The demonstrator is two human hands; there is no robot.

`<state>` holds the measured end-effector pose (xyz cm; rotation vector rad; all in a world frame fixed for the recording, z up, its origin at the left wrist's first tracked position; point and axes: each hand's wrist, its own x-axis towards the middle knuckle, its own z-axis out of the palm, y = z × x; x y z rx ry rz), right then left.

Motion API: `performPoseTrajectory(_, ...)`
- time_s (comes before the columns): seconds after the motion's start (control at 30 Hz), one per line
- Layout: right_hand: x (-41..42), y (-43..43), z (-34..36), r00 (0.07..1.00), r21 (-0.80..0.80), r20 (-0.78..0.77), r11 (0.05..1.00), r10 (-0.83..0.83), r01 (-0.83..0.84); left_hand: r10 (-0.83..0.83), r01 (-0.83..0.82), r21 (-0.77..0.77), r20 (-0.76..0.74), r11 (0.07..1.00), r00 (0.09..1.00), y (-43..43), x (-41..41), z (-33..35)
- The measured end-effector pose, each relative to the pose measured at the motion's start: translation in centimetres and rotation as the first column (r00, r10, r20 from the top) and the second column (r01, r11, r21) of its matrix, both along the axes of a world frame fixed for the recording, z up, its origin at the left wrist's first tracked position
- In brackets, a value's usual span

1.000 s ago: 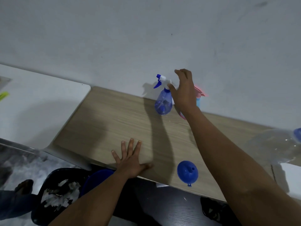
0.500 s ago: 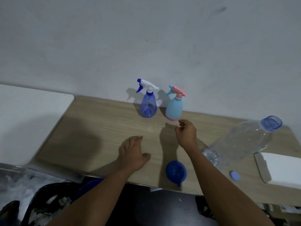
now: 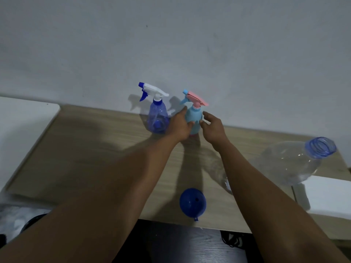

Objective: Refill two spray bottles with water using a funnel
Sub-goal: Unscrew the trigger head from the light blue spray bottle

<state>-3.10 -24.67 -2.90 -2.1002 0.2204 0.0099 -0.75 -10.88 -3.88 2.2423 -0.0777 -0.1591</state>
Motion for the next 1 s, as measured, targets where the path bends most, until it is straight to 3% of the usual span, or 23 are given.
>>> performPoseTrajectory(0.3, -2.0, 0.4, -0.5, 0.996, 0.039, 0.085, 0.999, -0.009, 0.006, 0.128, -0.125, -0.114, 0.020, 0.986, 0.992, -0.7, -0.8, 0.1)
performPoseTrajectory(0.67, -12.4, 3.0, 1.9, 0.965, 0.123, 0.257, 0.989, 0.051, -0.085, 0.100, -0.054, -0.345, 0.118, 0.937, 0.988, 4.3, -11.3, 2.1)
performPoseTrajectory(1.0, -22.8, 7.7, -0.9, 0.983, 0.200, 0.151, 0.971, 0.104, -0.133, 0.137, -0.112, -0.335, 0.052, 0.936, 0.989, 10.3, -22.3, -1.4)
